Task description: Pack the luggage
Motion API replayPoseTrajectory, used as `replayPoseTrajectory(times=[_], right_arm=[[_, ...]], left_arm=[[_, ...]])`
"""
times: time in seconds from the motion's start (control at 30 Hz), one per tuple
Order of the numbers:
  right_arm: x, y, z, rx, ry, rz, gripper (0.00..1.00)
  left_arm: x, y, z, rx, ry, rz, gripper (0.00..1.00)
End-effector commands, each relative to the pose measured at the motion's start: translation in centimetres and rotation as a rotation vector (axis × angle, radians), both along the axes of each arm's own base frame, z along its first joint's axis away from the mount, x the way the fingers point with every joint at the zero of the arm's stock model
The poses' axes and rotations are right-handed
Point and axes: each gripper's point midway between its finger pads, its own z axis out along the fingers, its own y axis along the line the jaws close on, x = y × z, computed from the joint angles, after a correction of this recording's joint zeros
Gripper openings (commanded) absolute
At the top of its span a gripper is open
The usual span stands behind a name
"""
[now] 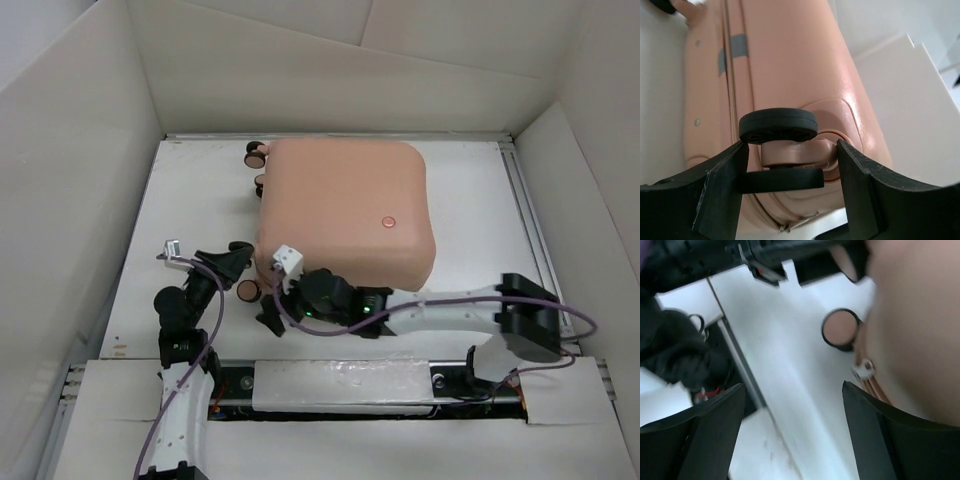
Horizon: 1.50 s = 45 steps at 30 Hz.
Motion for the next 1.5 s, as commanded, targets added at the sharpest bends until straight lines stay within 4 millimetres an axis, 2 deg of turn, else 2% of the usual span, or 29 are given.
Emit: replayPoseTrajectory(times=[0.0,0.03,0.07,0.1,0.17,0.2,0.23,0.33,0.37,0.5,0.53,0.57,0.6,0.63,0.67,0.73,0.77,0.83,0.87,0.9,0.93,1.07,1.1,1.13,1.17,1.2,1.27,1.33,1.47], right_arm=[[-1.0,-4.7,5.8,0.139,0.011,-0.095,0.83],[-1.0,-6.5,5.6,0.128,0.011,-0.157,0.83],[-1.2,-9.3,2.5,0.047,0.034,-0.194,0.83],[-1.4,-11.5,4.2,0.109,0.061,-0.236,0.83],[-0.8,-15.8,1.2,0.054,0.073,-0.348,0.83],[-0.8,-18.2,1.5,0.061,0.085,-0.383,0.82],[-0.5,-19.5,1.2,0.062,0.105,-0.41,0.8],[2.1,-24.6,0.6,0.04,0.095,-0.558,0.8],[4.2,-26.7,0.7,0.033,0.085,-0.65,0.8],[10.1,-31.4,3.3,0.032,0.002,-0.774,0.79],[11.9,-31.7,5.8,0.077,-0.035,-0.777,0.79],[13.9,-32.1,5.0,0.012,-0.034,-0.771,0.79],[16.4,-34.5,5.3,0.0,-0.022,-0.834,0.79],[18.0,-33.6,8.4,0.052,-0.042,-0.768,0.78],[20.1,-33.4,7.0,0.008,0.001,-0.752,0.78],[22.6,-33.5,9.8,0.033,-0.035,-0.723,0.81],[23.3,-33.4,9.3,0.011,-0.026,-0.719,0.83],[22.6,-32.4,10.5,0.034,-0.033,-0.698,0.85],[21.5,-31.8,9.5,0.028,-0.025,-0.675,0.86],[20.1,-31.4,11.5,0.089,-0.083,-0.663,0.86],[18.2,-29.6,11.5,0.109,-0.091,-0.611,0.88],[11.9,-28.3,9.2,0.167,-0.082,-0.555,0.88],[10.6,-28.1,6.8,0.156,-0.048,-0.54,0.88],[9.1,-28.1,7.5,0.206,-0.06,-0.513,0.82],[7.4,-27.0,5.5,0.211,-0.014,-0.467,0.77],[6.4,-26.6,6.4,0.245,-0.016,-0.437,0.72],[4.5,-26.0,5.1,0.274,0.006,-0.392,0.52],[2.8,-25.0,3.7,0.269,0.025,-0.335,0.22],[1.2,-23.4,3.0,0.264,0.036,-0.262,0.04]], left_arm=[[-3.3,-3.9,-3.3,0.082,0.015,-0.267,0.0],[-3.3,-3.9,-3.3,0.082,0.015,-0.267,0.0],[-3.2,-3.8,-2.5,0.094,-0.009,-0.266,0.0],[-3.0,-3.7,-2.1,0.096,-0.018,-0.254,0.0],[-2.7,-3.5,-1.5,0.097,-0.02,-0.24,0.0],[-2.4,-3.3,-0.5,0.113,-0.049,-0.227,0.01],[-2.3,-3.3,-0.1,0.113,-0.051,-0.226,0.17],[-1.7,-3.2,1.4,0.132,-0.067,-0.225,0.47],[-1.6,-3.2,1.8,0.132,-0.068,-0.225,0.59],[-1.0,-3.3,3.9,0.146,-0.094,-0.234,0.77],[-0.8,-3.2,4.9,0.149,-0.107,-0.233,0.8],[-0.8,-3.2,5.4,0.16,-0.125,-0.232,0.82],[-0.8,-3.3,5.4,0.157,-0.111,-0.242,0.88],[-0.6,-3.3,5.6,0.156,-0.109,-0.242,0.93],[-0.6,-3.3,6.5,0.17,-0.135,-0.24,0.94],[-0.4,-3.1,6.1,0.19,-0.099,-0.23,0.99],[-0.2,-2.8,7.0,0.213,-0.114,-0.215,0.99],[0.3,-2.1,6.9,0.239,-0.089,-0.166,0.99],[0.6,-1.8,6.9,0.24,-0.086,-0.146,0.99],[1.0,-1.5,6.8,0.227,-0.06,-0.121,0.99],[1.7,-0.9,7.1,0.197,-0.052,-0.073,0.99],[4.8,-0.1,5.7,0.103,0.028,-0.025,0.99],[6.2,-0.2,3.8,0.06,0.125,-0.042,0.99],[7.1,-0.3,4.4,0.047,0.131,-0.05,0.99],[8.2,-0.2,3.6,0.018,0.173,-0.05,0.99],[8.9,0.2,3.7,0.019,0.178,-0.02,0.99],[10.3,2.0,4.6,0.006,0.166,0.1,0.99],[10.9,3.1,5.1,-0.014,0.165,0.169,0.99],[13.5,3.8,6.0,-0.031,0.17,0.203,0.99]])
